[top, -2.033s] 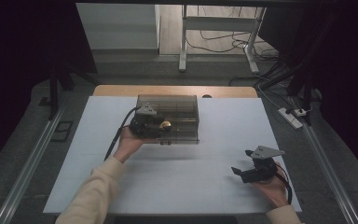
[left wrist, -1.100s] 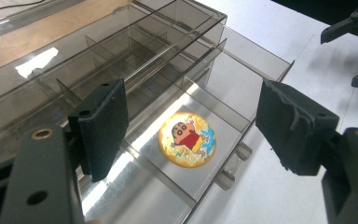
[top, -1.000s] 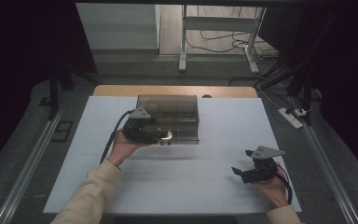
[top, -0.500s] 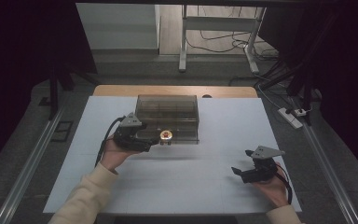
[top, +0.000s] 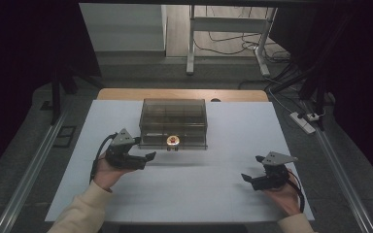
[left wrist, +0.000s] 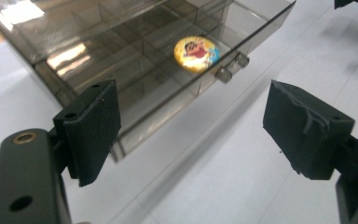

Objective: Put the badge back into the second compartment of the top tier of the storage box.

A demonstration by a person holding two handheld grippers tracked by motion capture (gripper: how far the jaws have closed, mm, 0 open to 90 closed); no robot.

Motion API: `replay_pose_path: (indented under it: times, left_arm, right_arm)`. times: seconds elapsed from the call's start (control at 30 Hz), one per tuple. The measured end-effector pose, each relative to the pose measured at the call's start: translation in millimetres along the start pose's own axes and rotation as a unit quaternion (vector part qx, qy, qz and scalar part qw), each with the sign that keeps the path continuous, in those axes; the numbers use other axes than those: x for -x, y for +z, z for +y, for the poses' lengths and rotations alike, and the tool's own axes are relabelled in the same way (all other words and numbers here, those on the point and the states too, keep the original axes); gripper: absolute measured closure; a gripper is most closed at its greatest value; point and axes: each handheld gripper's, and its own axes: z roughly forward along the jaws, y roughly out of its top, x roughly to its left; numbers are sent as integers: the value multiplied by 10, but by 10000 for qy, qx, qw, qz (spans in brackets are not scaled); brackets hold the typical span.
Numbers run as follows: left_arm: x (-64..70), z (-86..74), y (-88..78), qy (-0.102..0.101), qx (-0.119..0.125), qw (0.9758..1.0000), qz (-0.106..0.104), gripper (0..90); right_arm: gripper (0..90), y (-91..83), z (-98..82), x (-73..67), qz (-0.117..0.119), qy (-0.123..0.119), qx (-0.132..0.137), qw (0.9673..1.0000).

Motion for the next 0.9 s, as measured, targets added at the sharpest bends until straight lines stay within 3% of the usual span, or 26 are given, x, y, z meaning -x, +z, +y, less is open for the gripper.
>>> replay_pose_path:
  times: [0.43, 0.9]
  left_arm:
    - [-39, -441, -79, -252, -257, 9993, 127, 179]
    - [-50, -694, -162, -319, -324, 9988, 198, 172]
  right_arm:
    - [84, -6, 1, -3, 10, -11, -10, 10000]
    - [84, 2, -3, -3, -6, -32, -30, 10000]
